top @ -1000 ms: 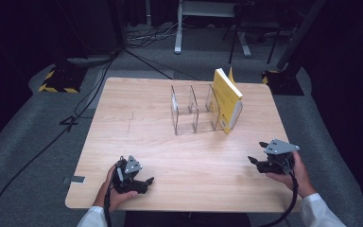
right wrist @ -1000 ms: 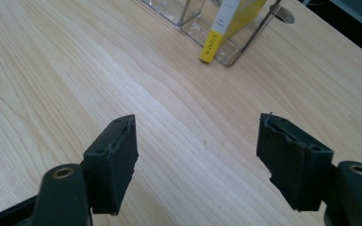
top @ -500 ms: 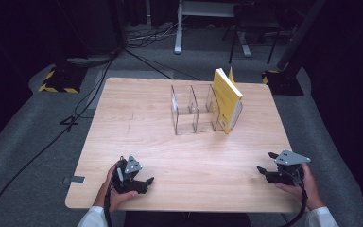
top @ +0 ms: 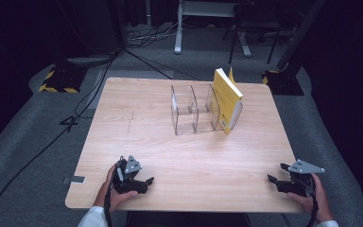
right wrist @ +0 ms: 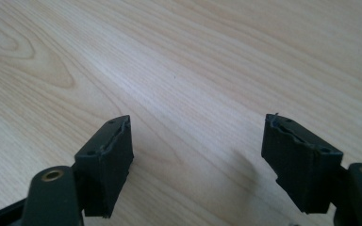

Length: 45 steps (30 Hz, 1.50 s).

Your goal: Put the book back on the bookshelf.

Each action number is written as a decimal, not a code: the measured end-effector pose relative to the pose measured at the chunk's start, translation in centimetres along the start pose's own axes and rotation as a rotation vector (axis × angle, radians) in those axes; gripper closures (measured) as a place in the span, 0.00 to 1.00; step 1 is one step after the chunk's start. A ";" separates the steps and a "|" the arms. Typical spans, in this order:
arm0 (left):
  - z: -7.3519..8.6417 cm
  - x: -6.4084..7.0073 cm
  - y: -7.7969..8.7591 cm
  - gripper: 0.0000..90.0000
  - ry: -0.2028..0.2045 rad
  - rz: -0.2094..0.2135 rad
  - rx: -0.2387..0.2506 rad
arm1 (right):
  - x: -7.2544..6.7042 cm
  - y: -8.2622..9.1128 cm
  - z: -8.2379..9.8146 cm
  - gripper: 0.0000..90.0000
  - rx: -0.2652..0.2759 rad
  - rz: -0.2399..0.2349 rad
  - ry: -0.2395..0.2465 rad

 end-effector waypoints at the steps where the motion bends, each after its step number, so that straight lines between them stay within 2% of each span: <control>1: 0.0 0.0 0.0 0.18 0.000 0.000 0.000 | 0.0 0.0 0.0 0.28 0.000 0.000 0.000; 2: 0.0 0.0 0.0 0.18 -0.001 0.001 0.000 | 0.2 0.0 0.3 0.28 0.008 -0.014 -0.024; 4: 0.0 0.0 0.0 0.18 -0.001 0.001 0.000 | 0.2 0.0 0.3 0.27 0.014 -0.020 -0.033; 5: 0.0 0.0 0.0 0.18 -0.001 0.001 -0.001 | 0.3 0.0 0.4 0.27 0.015 -0.034 -0.058; 8: 0.0 0.0 0.0 0.18 -0.001 0.000 -0.002 | 0.5 -0.1 0.5 0.26 0.000 -0.052 -0.094; 45: 0.0 -0.1 -0.1 0.17 0.004 0.000 0.000 | 0.5 -0.2 0.5 0.25 0.000 -0.046 -0.100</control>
Point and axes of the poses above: each handheld gripper's, and its own axes: y roughly backward along the jaws, z roughly out of its underside, x roughly to its right, the point moved 10 cm from there along -y, roughly forward along the jaws, and after that the axes turned 10 degrees about -y, right-handed, at the moved point
